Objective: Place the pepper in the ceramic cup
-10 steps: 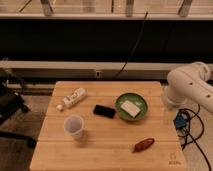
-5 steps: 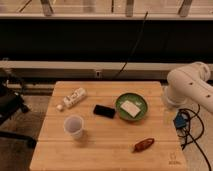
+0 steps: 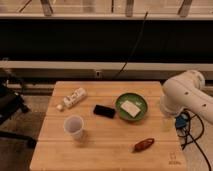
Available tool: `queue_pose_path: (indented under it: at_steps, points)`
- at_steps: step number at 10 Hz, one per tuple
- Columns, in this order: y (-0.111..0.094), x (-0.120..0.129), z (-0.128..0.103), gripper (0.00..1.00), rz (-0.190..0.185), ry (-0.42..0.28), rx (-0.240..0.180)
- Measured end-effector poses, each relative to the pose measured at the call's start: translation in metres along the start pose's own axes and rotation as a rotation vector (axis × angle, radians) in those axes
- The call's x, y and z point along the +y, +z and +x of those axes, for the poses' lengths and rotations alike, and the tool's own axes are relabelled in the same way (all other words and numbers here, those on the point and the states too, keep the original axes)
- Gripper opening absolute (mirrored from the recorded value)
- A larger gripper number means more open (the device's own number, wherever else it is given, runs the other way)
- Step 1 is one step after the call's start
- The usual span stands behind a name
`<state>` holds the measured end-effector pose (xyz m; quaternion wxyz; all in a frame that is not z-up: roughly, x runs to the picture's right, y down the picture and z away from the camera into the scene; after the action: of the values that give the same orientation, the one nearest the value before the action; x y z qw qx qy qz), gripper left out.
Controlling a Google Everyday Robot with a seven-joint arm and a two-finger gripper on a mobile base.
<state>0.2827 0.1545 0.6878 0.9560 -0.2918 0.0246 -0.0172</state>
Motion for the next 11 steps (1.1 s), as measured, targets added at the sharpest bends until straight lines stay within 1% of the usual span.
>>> queue_pose_path:
  at_steps: [2,3,6,7,9,11]
  points:
    - [0.009,0.01,-0.009,0.8,-0.006,-0.069,0.014]
    - [0.013,0.014,-0.01,0.8,-0.008,-0.081,0.017]
    - [0.041,0.038,-0.018,0.8,-0.016,-0.129,0.017]
    - [0.053,0.047,-0.025,0.8,-0.019,-0.159,0.016]
    - [0.062,0.055,-0.029,0.8,-0.021,-0.189,0.016]
    - [0.079,0.066,-0.035,0.8,-0.026,-0.227,0.013]
